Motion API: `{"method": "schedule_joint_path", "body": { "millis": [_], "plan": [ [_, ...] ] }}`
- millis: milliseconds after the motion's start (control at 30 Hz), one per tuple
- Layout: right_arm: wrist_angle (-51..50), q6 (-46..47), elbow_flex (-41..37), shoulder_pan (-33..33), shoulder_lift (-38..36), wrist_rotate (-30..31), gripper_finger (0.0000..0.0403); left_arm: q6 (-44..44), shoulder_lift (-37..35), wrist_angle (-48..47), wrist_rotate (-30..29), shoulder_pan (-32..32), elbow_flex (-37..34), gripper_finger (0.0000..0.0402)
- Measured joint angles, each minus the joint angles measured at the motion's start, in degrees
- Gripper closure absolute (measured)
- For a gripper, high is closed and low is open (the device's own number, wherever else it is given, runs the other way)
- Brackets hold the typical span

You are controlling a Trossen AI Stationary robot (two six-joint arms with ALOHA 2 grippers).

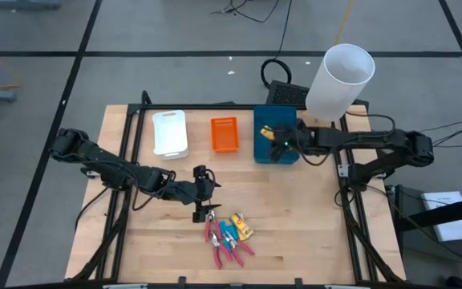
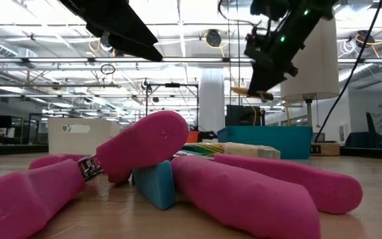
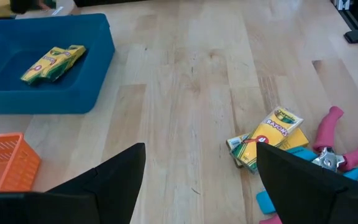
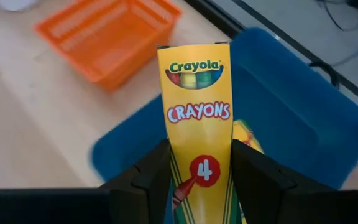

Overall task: Pick & Place School Supplies
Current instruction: Put the crayon box into the blue bin

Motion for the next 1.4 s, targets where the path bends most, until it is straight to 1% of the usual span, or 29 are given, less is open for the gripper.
{"method": "schedule_joint_path", "body": {
  "millis": [100, 300, 400, 533, 633, 833, 1100, 1400],
  "plan": [
    [2.35, -0.15, -2.17, -2.30, -0.09, -0.36, 0.0259, 0.01, 0.00, 0.00, 0.00, -0.01, 0.01, 0.0092],
    [8.42, 0.20, -8.08, -5.78, -0.01, -6.07, 0.0259, 0.00, 0.00, 2.21, 0.00, 0.00, 0.01, 0.0092],
    [11.66, 0.26, -11.11, -6.50, -0.13, -7.77, 0.0261, 0.01, 0.02, 3.89, -0.02, 0.01, 0.01, 0.0092],
    [14.54, 0.26, -14.30, -6.64, -0.06, -7.78, 0.0257, -0.02, 0.02, 6.36, 0.00, -0.01, -0.01, 0.0092],
    [14.56, 0.24, -15.68, -6.64, -0.06, -7.80, 0.0254, -0.02, 0.02, 8.05, -0.01, 0.01, -0.01, 0.0092],
    [14.75, 0.11, -16.31, -6.64, -0.06, -7.78, 0.0253, -0.01, 0.02, 11.51, 0.00, 0.01, -0.01, 0.0092],
    [14.75, 0.02, -16.31, -6.62, -0.06, -7.80, 0.0236, 0.01, 0.02, 14.48, -0.02, -0.01, -0.01, 0.0092],
    [15.26, -1.27, -16.31, -6.60, -0.06, -7.80, 0.0188, 0.01, 0.02, 15.02, -0.02, 0.01, 0.01, 0.0092]
  ]
}}
